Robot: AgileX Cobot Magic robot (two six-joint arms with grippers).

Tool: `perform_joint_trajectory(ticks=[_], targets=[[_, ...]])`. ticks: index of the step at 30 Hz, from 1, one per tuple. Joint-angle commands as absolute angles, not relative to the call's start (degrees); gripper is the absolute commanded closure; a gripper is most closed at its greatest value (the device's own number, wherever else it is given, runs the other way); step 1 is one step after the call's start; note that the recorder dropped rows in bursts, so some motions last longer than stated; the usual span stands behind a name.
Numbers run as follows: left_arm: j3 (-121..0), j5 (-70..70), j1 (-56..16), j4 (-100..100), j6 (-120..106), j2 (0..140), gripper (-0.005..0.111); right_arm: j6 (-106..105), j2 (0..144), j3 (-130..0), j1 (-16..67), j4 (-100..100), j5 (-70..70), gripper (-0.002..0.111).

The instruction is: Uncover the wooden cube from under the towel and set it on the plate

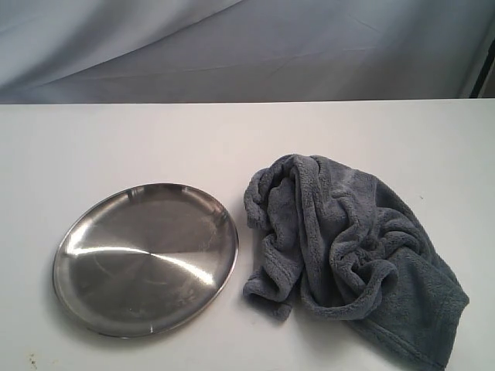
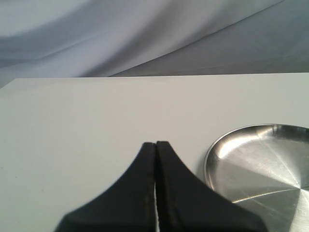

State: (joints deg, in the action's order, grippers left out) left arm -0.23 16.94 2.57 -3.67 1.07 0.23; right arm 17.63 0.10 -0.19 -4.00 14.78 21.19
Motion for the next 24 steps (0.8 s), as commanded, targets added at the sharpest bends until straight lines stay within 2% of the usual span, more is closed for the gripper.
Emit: perform_joint_trajectory(ticks=[1, 7, 15, 21, 24], targets=[[0.00, 16.32, 2.65, -3.56, 1.29, 0.00, 0.107, 30.59, 0.00, 0.00, -3.89, -9.66, 29.72, 0.108], [0.00, 16.32, 2.65, -3.56, 1.29, 0.00, 0.107, 36.92, 0.00, -7.23, -3.89, -19.90, 20.65, 0.108], [0.00, 16.32, 2.65, -3.56, 1.29, 0.00, 0.107, 46.24, 11.62, -20.43, -3.89, -38.59, 13.04, 0.108], [0.00, 16.32, 2.65, -3.56, 1.29, 0.00, 0.107, 56.73, 24.23, -26.21, -3.89, -51.88, 12.84, 0.108], [0.00, 16.32, 2.65, -3.56, 1.29, 0.00, 0.107, 73.06, 34.44, -29.83, -3.89, -69.78, 21.25, 0.108]])
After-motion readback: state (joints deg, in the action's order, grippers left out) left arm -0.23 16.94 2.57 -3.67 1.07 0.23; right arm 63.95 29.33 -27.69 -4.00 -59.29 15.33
